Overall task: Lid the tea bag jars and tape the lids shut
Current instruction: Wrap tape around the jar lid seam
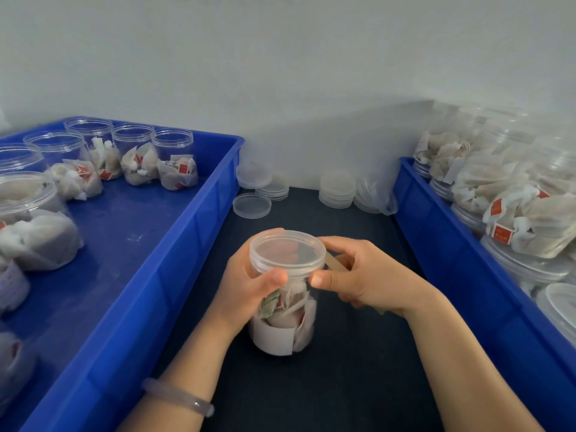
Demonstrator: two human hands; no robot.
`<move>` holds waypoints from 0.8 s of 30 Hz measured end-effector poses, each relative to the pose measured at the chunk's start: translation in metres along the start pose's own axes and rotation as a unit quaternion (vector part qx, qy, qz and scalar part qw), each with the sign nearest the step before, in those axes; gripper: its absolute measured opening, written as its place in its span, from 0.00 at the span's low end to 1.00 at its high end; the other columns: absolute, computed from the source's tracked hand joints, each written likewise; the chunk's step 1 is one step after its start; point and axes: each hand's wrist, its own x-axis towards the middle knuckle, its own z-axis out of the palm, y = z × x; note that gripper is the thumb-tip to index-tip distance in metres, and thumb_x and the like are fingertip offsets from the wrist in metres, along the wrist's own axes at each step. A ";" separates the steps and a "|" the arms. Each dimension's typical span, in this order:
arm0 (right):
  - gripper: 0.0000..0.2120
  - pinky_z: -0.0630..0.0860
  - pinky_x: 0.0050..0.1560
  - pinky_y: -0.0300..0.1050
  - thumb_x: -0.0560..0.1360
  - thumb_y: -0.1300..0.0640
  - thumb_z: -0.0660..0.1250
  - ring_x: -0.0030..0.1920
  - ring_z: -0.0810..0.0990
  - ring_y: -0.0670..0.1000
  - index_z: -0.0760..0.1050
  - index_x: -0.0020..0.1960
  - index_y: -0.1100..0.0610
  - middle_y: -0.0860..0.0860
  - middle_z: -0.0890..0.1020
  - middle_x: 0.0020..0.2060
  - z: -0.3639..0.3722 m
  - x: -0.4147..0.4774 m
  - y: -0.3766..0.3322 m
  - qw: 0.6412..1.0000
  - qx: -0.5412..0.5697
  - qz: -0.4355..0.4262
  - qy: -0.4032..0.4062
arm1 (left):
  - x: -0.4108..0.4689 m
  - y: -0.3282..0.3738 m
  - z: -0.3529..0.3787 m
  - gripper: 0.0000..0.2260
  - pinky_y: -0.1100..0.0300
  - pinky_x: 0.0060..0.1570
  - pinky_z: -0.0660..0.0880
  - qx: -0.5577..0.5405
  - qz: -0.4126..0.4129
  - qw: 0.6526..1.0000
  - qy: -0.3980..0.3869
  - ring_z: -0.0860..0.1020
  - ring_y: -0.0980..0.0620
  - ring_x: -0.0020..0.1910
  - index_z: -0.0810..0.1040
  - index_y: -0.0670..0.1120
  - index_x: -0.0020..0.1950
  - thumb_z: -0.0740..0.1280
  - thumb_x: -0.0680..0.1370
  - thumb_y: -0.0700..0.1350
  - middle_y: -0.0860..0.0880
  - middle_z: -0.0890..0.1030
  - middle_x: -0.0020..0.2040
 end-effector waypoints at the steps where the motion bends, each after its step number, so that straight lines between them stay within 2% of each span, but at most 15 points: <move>1: 0.20 0.68 0.27 0.37 0.69 0.46 0.74 0.27 0.68 0.43 0.75 0.59 0.36 0.44 0.77 0.30 0.000 0.000 0.000 1.000 0.002 0.004 0.004 | 0.000 0.001 -0.001 0.50 0.64 0.57 0.73 0.012 -0.003 1.000 -0.006 0.78 0.55 0.59 0.71 0.45 0.66 0.73 0.52 0.74 0.50 0.81 0.58; 3: 0.21 0.68 0.27 0.36 0.67 0.43 0.74 0.26 0.69 0.42 0.75 0.59 0.37 0.44 0.78 0.30 -0.001 0.000 0.000 1.000 -0.007 0.007 0.007 | -0.002 0.004 0.000 0.49 0.70 0.55 0.71 0.040 -0.007 0.999 -0.017 0.76 0.61 0.59 0.68 0.51 0.66 0.72 0.51 0.74 0.55 0.79 0.58; 5: 0.20 0.67 0.26 0.34 0.67 0.43 0.74 0.25 0.69 0.41 0.75 0.58 0.37 0.43 0.77 0.28 -0.003 -0.002 0.001 1.000 -0.019 0.011 0.008 | -0.003 0.005 0.003 0.48 0.74 0.52 0.70 0.067 -0.007 0.998 -0.008 0.75 0.66 0.59 0.64 0.55 0.67 0.74 0.51 0.70 0.59 0.76 0.58; 8: 0.19 0.68 0.26 0.33 0.66 0.42 0.73 0.25 0.69 0.41 0.75 0.55 0.36 0.43 0.76 0.26 -0.006 -0.005 0.000 0.999 -0.024 0.019 0.021 | -0.003 0.003 0.006 0.45 0.74 0.49 0.71 0.090 0.007 0.996 0.017 0.74 0.67 0.58 0.62 0.59 0.67 0.77 0.52 0.61 0.60 0.75 0.58; 10: 0.21 0.68 0.26 0.32 0.64 0.39 0.72 0.25 0.71 0.39 0.75 0.56 0.37 0.38 0.77 0.26 -0.005 -0.005 -0.002 0.998 -0.040 0.010 0.037 | -0.003 0.002 0.008 0.46 0.74 0.49 0.72 0.088 0.004 0.996 0.015 0.74 0.67 0.58 0.63 0.60 0.66 0.78 0.51 0.61 0.62 0.76 0.58; 12: 0.19 0.68 0.27 0.28 0.67 0.41 0.71 0.26 0.73 0.36 0.75 0.57 0.38 0.34 0.77 0.26 -0.003 -0.003 -0.004 0.998 -0.044 -0.007 0.039 | -0.001 0.002 0.009 0.43 0.75 0.46 0.72 0.079 0.003 0.996 0.035 0.75 0.68 0.56 0.67 0.58 0.65 0.79 0.53 0.61 0.62 0.77 0.57; 15: 0.13 0.70 0.29 0.34 0.70 0.41 0.70 0.28 0.72 0.41 0.74 0.52 0.28 0.42 0.79 0.30 -0.002 -0.004 -0.007 0.999 -0.034 0.001 0.024 | 0.001 0.001 0.006 0.37 0.75 0.45 0.73 0.064 0.007 0.996 0.061 0.77 0.66 0.54 0.70 0.53 0.64 0.78 0.57 0.58 0.57 0.79 0.56; 17: 0.16 0.72 0.31 0.36 0.73 0.48 0.69 0.29 0.72 0.45 0.73 0.51 0.26 0.47 0.79 0.32 -0.005 -0.006 -0.006 1.000 -0.022 0.001 0.017 | 0.003 0.000 0.002 0.34 0.74 0.45 0.73 0.055 0.004 0.996 0.072 0.78 0.65 0.53 0.72 0.55 0.61 0.75 0.57 0.57 0.57 0.80 0.54; 19: 0.19 0.73 0.31 0.35 0.74 0.52 0.70 0.29 0.73 0.45 0.72 0.56 0.29 0.49 0.82 0.33 -0.009 -0.008 -0.006 0.999 -0.037 0.004 0.024 | 0.004 -0.001 0.000 0.31 0.74 0.45 0.73 0.047 0.000 0.996 0.078 0.79 0.65 0.52 0.72 0.56 0.59 0.77 0.58 0.56 0.58 0.80 0.53; 21: 0.19 0.72 0.29 0.33 0.73 0.49 0.70 0.28 0.74 0.42 0.72 0.62 0.36 0.48 0.83 0.34 -0.011 -0.009 -0.007 0.997 -0.060 0.011 0.042 | 0.006 -0.003 -0.002 0.33 0.72 0.46 0.74 0.036 -0.008 0.996 0.081 0.79 0.64 0.52 0.73 0.56 0.59 0.81 0.58 0.56 0.58 0.82 0.51; 24: 0.21 0.72 0.30 0.32 0.72 0.44 0.69 0.27 0.75 0.42 0.73 0.64 0.42 0.46 0.84 0.34 -0.013 -0.011 -0.008 0.994 -0.090 0.023 0.054 | 0.006 -0.004 -0.002 0.33 0.70 0.46 0.75 0.030 -0.014 0.996 0.079 0.80 0.62 0.53 0.74 0.54 0.60 0.75 0.56 0.58 0.60 0.82 0.52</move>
